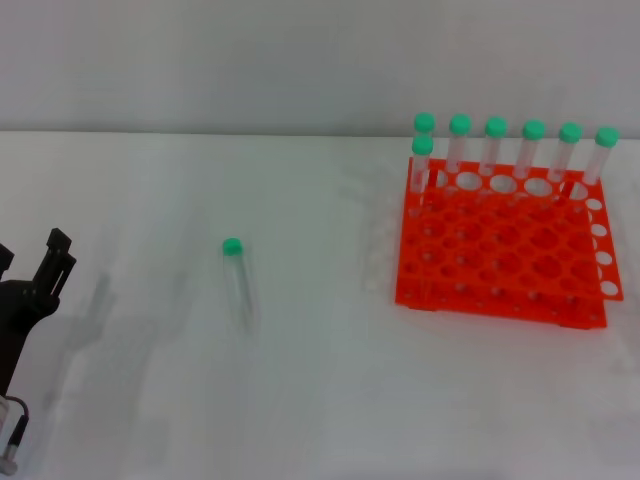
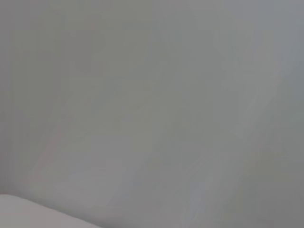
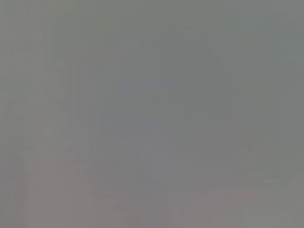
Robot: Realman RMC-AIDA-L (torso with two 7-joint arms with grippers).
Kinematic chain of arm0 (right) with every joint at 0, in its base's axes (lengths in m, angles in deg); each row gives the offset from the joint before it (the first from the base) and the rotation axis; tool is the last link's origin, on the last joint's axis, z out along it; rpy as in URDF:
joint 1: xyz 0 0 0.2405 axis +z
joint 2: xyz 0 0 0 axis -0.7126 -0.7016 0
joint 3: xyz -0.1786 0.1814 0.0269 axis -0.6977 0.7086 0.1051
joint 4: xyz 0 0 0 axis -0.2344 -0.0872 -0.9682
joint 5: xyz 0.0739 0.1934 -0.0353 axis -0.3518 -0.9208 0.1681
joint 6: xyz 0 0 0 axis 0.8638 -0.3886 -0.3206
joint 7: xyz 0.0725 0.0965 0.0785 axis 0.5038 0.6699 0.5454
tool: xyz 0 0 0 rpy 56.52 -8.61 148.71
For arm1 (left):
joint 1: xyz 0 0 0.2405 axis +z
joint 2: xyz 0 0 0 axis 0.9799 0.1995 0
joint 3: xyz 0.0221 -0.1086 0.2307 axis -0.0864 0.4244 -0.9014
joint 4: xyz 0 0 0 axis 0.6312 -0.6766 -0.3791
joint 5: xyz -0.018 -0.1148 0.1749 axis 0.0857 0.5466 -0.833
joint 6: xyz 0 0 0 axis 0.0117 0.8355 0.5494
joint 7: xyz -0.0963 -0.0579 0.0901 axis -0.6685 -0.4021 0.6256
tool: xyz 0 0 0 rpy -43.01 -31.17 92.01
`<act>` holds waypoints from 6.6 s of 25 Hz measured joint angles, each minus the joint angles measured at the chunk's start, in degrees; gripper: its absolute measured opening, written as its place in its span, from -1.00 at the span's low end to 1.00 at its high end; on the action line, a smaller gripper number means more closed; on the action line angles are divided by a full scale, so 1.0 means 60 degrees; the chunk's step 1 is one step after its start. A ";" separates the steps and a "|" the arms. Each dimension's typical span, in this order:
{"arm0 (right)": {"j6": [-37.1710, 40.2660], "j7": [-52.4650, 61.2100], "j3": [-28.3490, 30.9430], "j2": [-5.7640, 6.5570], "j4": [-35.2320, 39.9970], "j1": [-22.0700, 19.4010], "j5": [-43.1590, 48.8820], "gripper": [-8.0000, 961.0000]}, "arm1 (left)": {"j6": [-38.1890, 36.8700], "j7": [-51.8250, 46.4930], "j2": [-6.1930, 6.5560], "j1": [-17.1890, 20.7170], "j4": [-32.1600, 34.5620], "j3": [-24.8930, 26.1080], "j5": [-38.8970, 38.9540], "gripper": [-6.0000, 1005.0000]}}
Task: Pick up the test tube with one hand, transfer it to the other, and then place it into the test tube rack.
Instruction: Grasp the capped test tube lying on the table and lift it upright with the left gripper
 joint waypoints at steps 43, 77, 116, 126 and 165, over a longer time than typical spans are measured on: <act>-0.2510 -0.1336 0.0920 0.0145 0.1339 -0.0047 -0.0082 0.78 | 0.2537 -1.3018 0.1729 -0.6092 -0.4922 -0.3530 -0.6264 0.66; -0.2817 -0.1350 0.0823 0.0064 0.1309 0.0234 0.0005 0.78 | -0.0734 -2.0521 0.2147 -0.9367 -0.5446 -0.3529 -1.5426 0.65; -0.3747 -0.2804 0.1408 0.0116 0.1686 0.0525 -0.0100 0.78 | 0.0233 -2.2669 0.1583 -0.9561 -0.4067 -0.3500 -1.6632 0.65; -0.3748 -0.2858 0.1416 0.0131 0.1678 0.0469 -0.0098 0.78 | 0.0530 -2.2647 0.1486 -0.9110 -0.4066 -0.3500 -1.6053 0.35; -0.3750 -0.3107 0.1375 0.0088 0.1668 0.0657 -0.0098 0.78 | 0.1219 -2.2852 0.1423 -0.9341 -0.3691 -0.3515 -1.6163 -0.02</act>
